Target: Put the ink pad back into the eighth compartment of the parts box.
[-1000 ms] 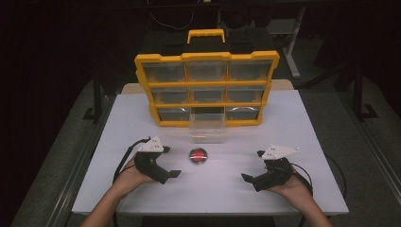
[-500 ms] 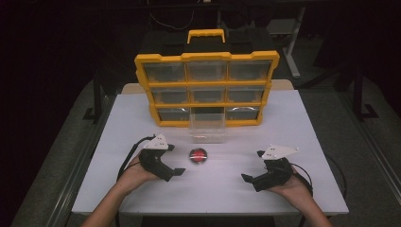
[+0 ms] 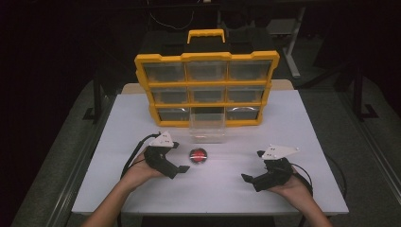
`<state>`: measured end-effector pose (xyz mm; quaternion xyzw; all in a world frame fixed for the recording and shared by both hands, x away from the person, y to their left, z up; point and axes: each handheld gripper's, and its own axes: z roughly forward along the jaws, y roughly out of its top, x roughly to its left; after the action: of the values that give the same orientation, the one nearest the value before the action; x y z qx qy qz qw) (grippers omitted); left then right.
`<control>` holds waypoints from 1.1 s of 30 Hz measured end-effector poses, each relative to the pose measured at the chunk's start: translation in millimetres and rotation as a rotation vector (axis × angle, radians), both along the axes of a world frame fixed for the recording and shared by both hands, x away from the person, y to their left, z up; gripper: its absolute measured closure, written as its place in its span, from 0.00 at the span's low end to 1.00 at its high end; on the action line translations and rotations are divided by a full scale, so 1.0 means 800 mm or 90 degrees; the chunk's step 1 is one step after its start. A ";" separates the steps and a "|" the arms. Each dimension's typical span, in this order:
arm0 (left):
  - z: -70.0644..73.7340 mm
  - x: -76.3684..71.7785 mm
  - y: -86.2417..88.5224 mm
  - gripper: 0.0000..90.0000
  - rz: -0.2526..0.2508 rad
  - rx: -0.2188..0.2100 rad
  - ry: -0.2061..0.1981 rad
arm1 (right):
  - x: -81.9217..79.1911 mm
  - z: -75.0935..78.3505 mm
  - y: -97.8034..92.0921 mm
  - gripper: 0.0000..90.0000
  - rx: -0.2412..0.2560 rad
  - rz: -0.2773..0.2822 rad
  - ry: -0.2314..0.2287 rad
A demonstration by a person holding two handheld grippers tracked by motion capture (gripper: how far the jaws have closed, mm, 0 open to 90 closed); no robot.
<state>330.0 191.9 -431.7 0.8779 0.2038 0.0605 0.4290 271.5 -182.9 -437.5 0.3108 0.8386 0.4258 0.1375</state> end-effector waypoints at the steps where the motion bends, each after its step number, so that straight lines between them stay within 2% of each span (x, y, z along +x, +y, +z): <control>1: 0.000 0.001 -0.002 0.00 -0.001 -0.001 -0.001 | 0.000 0.000 0.000 0.00 0.001 0.000 0.000; 27: -0.001 0.015 -0.025 0.00 -0.009 0.006 -0.005 | 0.000 0.001 0.000 0.00 0.002 0.000 -0.002; 33: -0.003 0.018 -0.028 0.08 -0.001 0.007 -0.018 | 0.000 0.001 -0.001 0.00 0.003 0.001 -0.002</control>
<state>344.7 169.8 -433.8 0.8795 0.1964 0.0735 0.4272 271.3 -183.5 -436.9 0.3097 0.8375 0.4286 0.1377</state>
